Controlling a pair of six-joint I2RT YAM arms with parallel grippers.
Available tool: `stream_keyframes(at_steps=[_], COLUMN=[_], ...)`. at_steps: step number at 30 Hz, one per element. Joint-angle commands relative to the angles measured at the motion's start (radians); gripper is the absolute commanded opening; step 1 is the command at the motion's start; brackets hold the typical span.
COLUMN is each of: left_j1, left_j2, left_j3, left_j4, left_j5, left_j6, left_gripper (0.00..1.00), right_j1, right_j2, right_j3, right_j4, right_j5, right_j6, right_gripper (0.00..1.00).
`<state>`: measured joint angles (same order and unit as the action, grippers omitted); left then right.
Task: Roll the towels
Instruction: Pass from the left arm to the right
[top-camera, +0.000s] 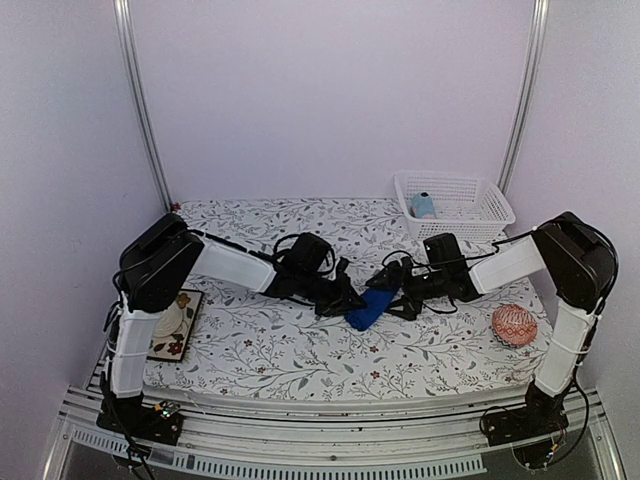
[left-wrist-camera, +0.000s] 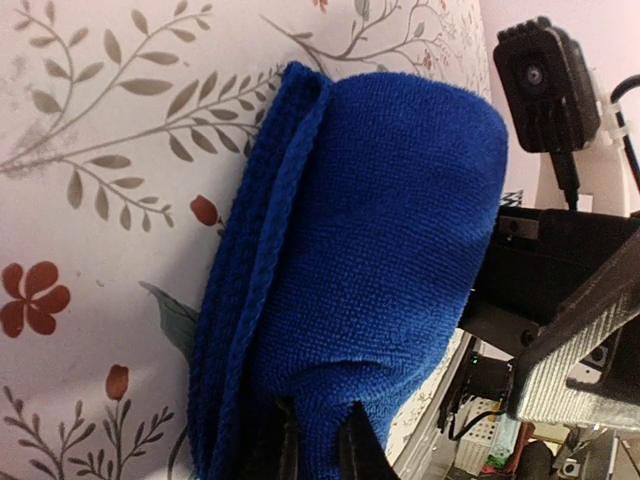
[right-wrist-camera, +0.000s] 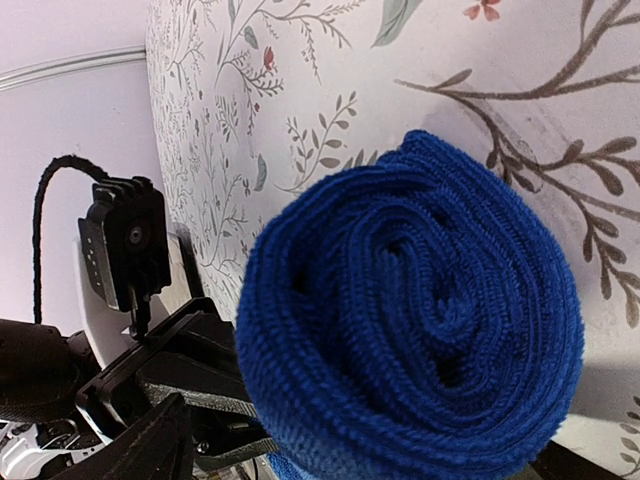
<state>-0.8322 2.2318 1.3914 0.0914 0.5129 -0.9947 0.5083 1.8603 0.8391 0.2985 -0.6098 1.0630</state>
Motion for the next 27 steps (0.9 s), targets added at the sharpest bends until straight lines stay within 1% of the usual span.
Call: stream_keyframes(at_steps=[1,5,8,14,24,27], left_j1=[0.016,0.024,0.025,0.025,0.029,0.036], left_j2=[0.066,0.077,0.082,0.098,0.136,0.139], left_j3=[-0.085,-0.103,-0.099,-0.087,-0.093,-0.125], left_j4=[-0.046,-0.007,-0.002,0.030,0.120,0.179], left_j5=[0.022,0.045,0.046,0.046,0.067,0.072], left_j6=[-0.091,-0.134,-0.152,-0.207,-0.285,-0.322], left_gripper=[0.00,0.00,0.00,0.00,0.00,0.00], right_j1=[0.009,0.026,0.036,0.051,0.044,0.034], right_j2=[0.041,0.066,0.084,0.083,0.095,0.114], right_j3=[0.008,0.029,0.045,0.058,0.054,0.055], right_j4=[-0.020,-0.021,-0.029,-0.062,-0.057,-0.034], right_j5=[0.007,0.009,0.011,0.025,-0.030,-0.065], right_j6=[0.009,0.003,-0.014,-0.057,-0.098,-0.105], right_gripper=[0.92,0.92,0.90,0.87,0.88,0.85])
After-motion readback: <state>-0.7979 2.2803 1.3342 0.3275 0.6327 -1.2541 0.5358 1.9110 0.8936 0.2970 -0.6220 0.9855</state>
